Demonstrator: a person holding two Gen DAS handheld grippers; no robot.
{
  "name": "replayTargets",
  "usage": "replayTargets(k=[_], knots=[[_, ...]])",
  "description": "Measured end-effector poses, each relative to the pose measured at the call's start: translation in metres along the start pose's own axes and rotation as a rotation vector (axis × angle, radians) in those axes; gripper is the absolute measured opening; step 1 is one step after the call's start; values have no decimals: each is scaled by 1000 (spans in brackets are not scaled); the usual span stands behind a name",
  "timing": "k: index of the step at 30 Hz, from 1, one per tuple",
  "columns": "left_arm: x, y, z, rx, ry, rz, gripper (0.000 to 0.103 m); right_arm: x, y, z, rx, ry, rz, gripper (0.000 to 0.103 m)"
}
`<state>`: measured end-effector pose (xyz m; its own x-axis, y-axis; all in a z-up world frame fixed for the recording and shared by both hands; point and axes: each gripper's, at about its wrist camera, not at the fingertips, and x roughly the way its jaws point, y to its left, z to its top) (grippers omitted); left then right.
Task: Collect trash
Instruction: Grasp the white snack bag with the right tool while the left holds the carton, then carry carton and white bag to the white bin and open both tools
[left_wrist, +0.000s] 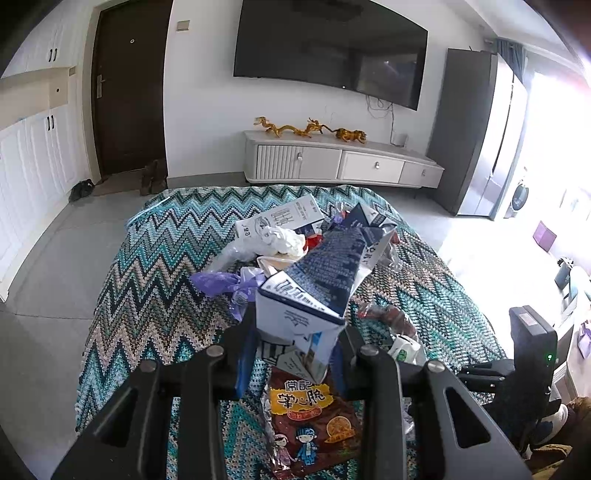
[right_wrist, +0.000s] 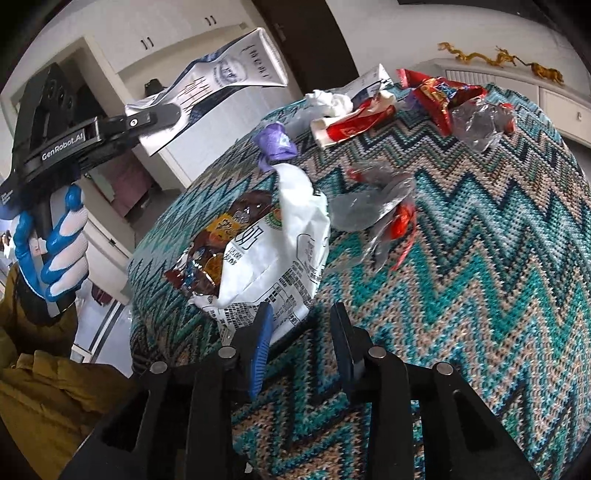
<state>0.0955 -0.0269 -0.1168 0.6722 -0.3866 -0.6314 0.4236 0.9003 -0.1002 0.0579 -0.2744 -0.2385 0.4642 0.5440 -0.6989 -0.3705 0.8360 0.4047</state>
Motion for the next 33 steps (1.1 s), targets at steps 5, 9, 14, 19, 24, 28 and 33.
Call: replayTargets(k=[5,9,14,19,24,28,33], knots=[[-2,-3,-1,1,-2,-3,32,3,-1,6,10,-8,29,33],[-3,-5,-1,-2,-1,-2,32,12,2,15,2,7,52,20],[-9,-9,3,10,-10,-2,32,10,10,21,-33,-35,85,5],[-7,-27,13,46,-10,-30,32,-16,5,21,-29,-118,106,2],[10,-67,29,118,7,-84,32,-63,-25,13,53,-256,81,2],[33,-112,42,179,32,-156,32,-124,-66,-11,152,-387,-28,2],[72,-186,54,269,87,-251,32,-201,-134,-52,306,-490,-290,2]])
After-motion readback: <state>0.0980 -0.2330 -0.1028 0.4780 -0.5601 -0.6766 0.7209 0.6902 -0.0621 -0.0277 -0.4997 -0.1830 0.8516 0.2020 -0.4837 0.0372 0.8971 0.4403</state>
